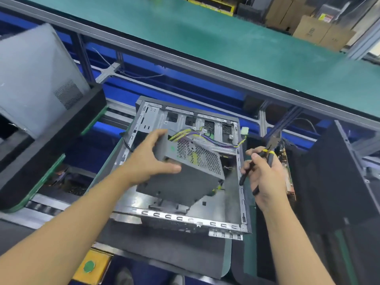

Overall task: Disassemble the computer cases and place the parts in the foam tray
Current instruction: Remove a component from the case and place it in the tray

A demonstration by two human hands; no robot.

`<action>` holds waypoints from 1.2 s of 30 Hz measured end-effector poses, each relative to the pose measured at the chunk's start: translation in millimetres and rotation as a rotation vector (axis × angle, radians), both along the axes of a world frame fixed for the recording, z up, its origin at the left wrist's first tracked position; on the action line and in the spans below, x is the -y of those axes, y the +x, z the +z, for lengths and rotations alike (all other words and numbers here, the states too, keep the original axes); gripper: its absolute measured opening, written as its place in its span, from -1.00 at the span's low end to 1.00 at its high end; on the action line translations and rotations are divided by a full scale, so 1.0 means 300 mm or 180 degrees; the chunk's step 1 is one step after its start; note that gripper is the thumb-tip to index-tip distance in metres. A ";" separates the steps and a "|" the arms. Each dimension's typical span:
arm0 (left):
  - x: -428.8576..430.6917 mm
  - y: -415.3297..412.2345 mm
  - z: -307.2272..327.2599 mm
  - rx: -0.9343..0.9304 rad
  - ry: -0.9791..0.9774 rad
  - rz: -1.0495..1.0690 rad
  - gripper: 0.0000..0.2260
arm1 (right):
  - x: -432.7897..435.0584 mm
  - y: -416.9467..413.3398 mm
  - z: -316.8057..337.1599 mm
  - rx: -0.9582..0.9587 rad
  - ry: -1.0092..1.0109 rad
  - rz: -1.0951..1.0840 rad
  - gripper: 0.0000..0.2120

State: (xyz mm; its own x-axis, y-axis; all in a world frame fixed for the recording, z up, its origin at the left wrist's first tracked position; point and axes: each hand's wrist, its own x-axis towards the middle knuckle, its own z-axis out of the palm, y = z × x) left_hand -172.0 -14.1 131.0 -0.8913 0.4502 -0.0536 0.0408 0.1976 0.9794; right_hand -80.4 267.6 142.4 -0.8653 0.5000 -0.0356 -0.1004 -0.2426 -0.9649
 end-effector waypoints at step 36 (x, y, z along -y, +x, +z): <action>0.317 -0.029 0.333 0.0820 0.1005 0.1817 -0.32 | 0.452 -0.017 0.099 0.2553 0.1377 0.4942 -0.83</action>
